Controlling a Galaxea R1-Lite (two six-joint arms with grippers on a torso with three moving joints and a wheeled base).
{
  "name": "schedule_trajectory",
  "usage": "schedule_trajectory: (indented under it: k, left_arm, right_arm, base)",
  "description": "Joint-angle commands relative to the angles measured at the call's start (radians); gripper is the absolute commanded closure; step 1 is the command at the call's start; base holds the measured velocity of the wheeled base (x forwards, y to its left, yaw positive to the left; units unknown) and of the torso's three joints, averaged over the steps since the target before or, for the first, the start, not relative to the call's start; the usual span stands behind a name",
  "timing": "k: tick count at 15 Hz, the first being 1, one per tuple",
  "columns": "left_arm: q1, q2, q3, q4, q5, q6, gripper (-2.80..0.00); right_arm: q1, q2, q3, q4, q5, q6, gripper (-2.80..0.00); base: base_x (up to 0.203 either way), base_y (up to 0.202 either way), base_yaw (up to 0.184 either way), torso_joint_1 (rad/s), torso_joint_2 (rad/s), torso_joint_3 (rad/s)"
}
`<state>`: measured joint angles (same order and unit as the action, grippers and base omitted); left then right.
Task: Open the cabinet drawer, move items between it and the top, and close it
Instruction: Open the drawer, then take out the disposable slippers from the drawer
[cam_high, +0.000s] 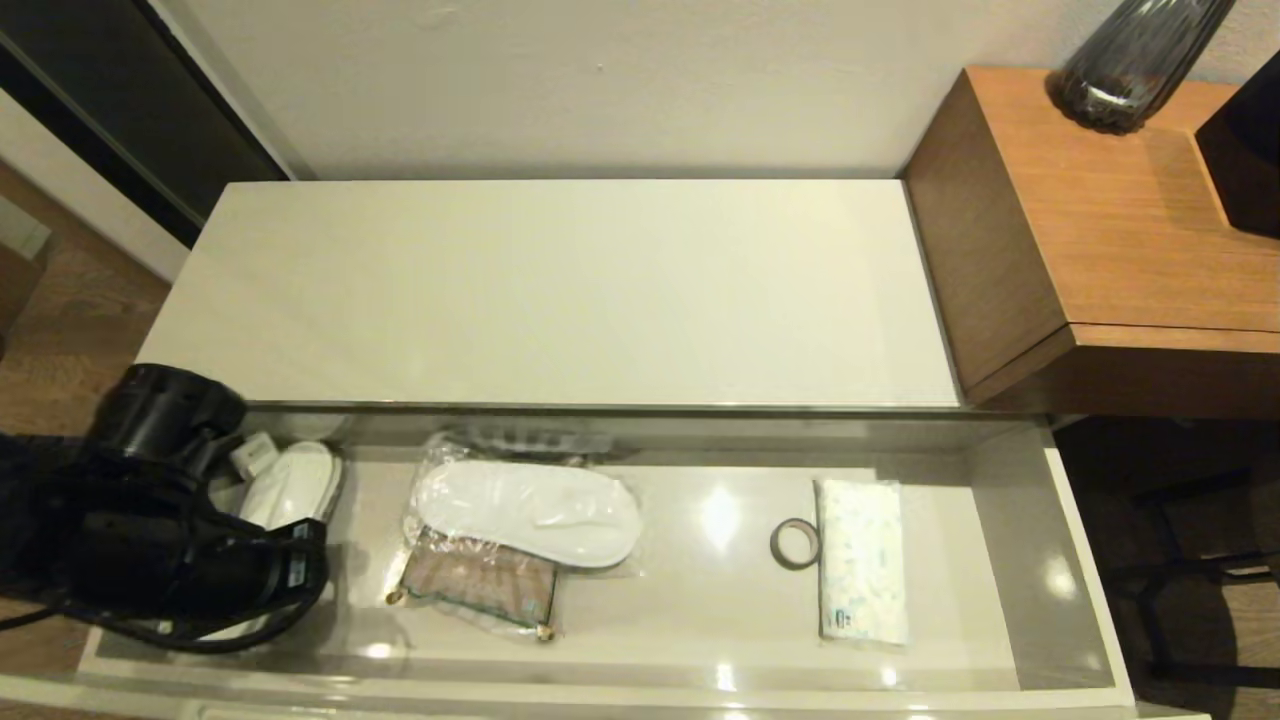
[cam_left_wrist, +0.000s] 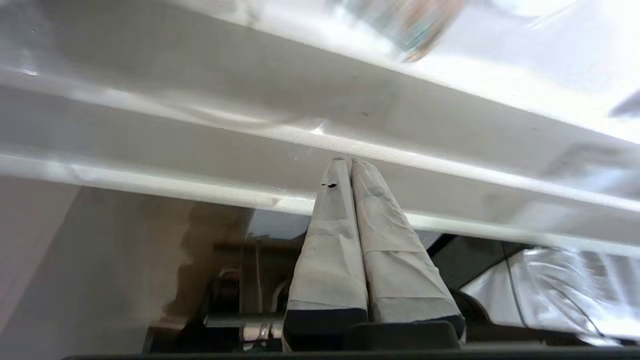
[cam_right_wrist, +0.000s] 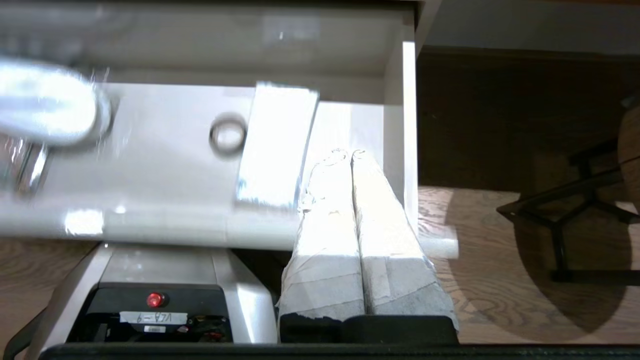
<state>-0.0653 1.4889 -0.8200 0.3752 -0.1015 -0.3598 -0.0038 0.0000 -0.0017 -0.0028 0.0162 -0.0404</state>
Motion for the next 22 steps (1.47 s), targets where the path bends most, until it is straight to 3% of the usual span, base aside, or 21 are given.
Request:
schedule_trajectory:
  k: [1, 8, 13, 14, 16, 19, 22]
  left_arm:
    - [0.001, -0.147, 0.014, 0.040, -0.004, -0.005, 0.00]
    - [-0.001, -0.185, -0.004, 0.137, 0.002, -0.013, 0.00]
    - [-0.010, -0.050, -0.066, 0.053, 0.001, -0.029, 0.00]
    - [-0.011, -0.028, -0.077, 0.016, 0.003, -0.035, -2.80]
    - [-0.011, 0.041, -0.110, -0.050, 0.002, -0.075, -2.80]
    - [-0.010, 0.186, -0.181, -0.121, 0.003, -0.203, -2.80]
    - [-0.010, 0.311, -0.197, -0.184, 0.008, -0.286, -2.80]
  right_arm:
    - [0.001, 0.002, 0.000, 0.000, 0.001, -0.001, 0.00]
    - [0.001, 0.002, 0.000, 0.000, 0.001, -0.001, 0.00]
    - [0.001, 0.002, 0.000, 0.000, 0.001, -0.001, 0.00]
    - [0.001, 0.002, 0.000, 0.000, 0.001, -0.001, 0.00]
    - [0.001, 0.002, 0.000, 0.000, 0.001, -0.001, 0.00]
    - [0.001, 0.002, 0.000, 0.000, 0.001, -0.001, 0.00]
    - [0.001, 0.002, 0.000, 0.000, 0.001, -0.001, 0.00]
  base:
    - [0.000, 0.000, 0.000, 0.000, 0.00, 0.000]
    - [0.000, 0.000, 0.000, 0.000, 0.00, 0.000]
    - [0.000, 0.000, 0.000, 0.000, 0.00, 0.000]
    - [0.000, 0.000, 0.000, 0.000, 0.00, 0.000]
    - [0.000, 0.000, 0.000, 0.000, 0.00, 0.000]
    - [0.000, 0.000, 0.000, 0.000, 0.00, 0.000]
    - [0.000, 0.000, 0.000, 0.000, 0.00, 0.000]
